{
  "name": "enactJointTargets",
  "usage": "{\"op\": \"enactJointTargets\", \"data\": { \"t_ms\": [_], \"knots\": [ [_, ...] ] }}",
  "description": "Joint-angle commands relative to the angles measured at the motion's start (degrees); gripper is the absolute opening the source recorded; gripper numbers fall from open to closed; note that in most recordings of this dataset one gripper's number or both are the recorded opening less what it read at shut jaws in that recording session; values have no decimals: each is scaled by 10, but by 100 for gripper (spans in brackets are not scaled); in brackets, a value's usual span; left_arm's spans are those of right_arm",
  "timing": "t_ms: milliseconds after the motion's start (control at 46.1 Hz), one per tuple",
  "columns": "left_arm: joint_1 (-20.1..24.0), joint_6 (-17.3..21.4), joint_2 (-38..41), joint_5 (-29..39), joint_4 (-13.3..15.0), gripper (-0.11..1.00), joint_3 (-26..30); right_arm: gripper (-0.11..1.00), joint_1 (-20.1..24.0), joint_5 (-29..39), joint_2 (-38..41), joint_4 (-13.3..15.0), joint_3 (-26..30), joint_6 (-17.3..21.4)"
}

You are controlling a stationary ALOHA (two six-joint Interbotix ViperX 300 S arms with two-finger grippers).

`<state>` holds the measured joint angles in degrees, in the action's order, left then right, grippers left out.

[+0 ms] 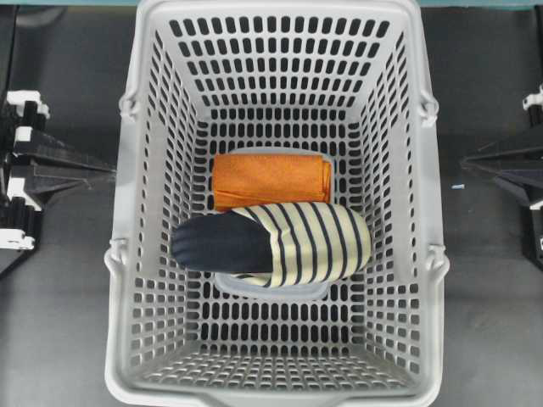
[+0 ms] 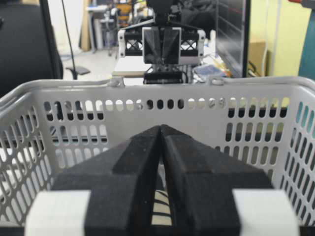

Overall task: Pick up the slipper from the shopping basket with the left arm.
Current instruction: 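Move the left gripper over the basket toward the striped slipper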

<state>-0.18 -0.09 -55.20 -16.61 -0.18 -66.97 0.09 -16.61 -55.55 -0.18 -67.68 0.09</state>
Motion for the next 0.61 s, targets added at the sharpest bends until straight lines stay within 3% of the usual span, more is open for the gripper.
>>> {"op": "enactJointTargets", "data": {
  "t_ms": [0,130,260,585],
  "knots": [
    [-14,-21,1,47,-23,6,47,0,2,-4,9,-2,0,4],
    [-20,-55,19,189,-24,0,119,-1,2,7,9,-10,-6,13],
    [-37,-59,58,304,-24,0,197,-1,2,10,9,-10,-6,19],
    [-54,-61,201,457,-24,0,345,-1,3,20,8,-10,-7,18]
  ]
}}
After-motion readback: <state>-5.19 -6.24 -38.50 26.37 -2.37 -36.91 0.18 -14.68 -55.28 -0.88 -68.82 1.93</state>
